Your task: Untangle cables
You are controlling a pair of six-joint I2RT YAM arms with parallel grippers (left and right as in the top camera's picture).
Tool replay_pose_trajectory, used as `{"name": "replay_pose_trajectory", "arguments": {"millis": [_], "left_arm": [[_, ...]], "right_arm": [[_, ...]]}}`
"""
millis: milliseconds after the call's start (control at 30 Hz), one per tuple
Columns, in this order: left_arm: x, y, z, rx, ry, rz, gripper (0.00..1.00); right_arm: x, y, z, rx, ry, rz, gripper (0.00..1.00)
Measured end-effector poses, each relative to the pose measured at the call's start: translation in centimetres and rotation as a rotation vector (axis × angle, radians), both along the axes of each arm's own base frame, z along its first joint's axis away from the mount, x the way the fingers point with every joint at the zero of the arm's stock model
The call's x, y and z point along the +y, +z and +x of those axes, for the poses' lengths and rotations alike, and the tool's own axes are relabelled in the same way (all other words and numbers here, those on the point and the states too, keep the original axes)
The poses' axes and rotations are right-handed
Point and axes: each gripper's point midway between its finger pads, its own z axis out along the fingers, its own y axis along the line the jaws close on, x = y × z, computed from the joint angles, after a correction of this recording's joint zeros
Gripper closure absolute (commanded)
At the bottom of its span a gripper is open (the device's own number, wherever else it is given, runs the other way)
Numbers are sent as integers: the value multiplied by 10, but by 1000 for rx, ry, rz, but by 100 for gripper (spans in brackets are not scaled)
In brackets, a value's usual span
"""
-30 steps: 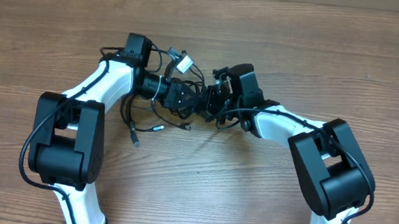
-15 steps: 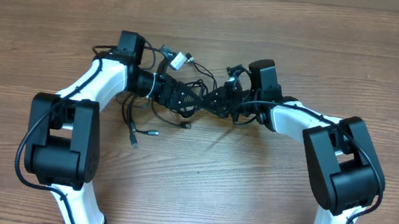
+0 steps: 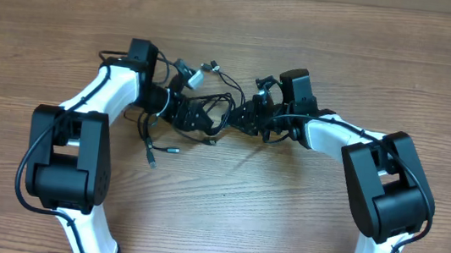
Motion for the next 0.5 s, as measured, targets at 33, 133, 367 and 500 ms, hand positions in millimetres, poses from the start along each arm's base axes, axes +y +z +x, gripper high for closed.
{"name": "replay_pose_trajectory", "arguments": {"millis": [33,133,367,500], "left_arm": [[-2,-3,-2,-21,-33,26,44],[-7,-13,-7,-74,-117,111,47],[-14,-23,-9,-147,-216,204,45],[-13,-24,-2,-191,-222,226,55]], "right_arm": [[0,0,0,0,-2,-2,96],[-1,-1,0,3,-3,-5,96],[-1,-1,0,4,-4,-7,96],[-1,-2,1,5,-8,-9,96]]}}
